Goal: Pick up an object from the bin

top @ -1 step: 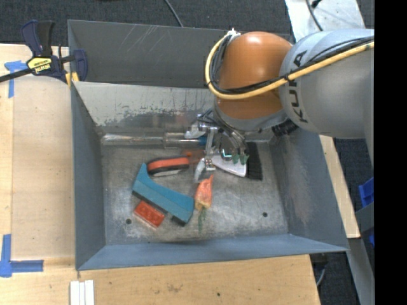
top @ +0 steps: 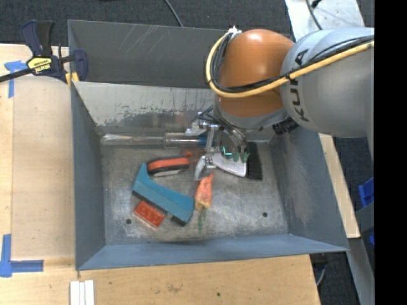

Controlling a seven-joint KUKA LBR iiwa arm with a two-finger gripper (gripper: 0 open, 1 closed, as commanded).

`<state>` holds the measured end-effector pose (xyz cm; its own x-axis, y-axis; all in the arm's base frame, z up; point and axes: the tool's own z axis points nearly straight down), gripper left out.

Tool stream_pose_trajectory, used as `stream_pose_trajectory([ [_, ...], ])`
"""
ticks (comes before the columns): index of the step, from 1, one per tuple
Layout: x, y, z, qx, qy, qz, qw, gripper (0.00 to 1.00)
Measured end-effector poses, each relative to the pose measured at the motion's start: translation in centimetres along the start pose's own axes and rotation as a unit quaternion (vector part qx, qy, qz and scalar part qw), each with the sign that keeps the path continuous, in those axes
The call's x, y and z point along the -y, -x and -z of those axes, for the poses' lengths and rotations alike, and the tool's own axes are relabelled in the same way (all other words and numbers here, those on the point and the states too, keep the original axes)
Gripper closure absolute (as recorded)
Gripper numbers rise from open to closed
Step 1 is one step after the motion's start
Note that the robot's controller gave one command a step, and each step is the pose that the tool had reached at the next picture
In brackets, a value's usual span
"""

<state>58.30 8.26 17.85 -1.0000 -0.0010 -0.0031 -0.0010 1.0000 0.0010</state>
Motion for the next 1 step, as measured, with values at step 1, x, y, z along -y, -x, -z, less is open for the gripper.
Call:
stream_pose_trajectory([
  [1, -0.63, 2.13, -9.46, 0.0063, 0.002, 0.011, 0.9999, 1.0],
])
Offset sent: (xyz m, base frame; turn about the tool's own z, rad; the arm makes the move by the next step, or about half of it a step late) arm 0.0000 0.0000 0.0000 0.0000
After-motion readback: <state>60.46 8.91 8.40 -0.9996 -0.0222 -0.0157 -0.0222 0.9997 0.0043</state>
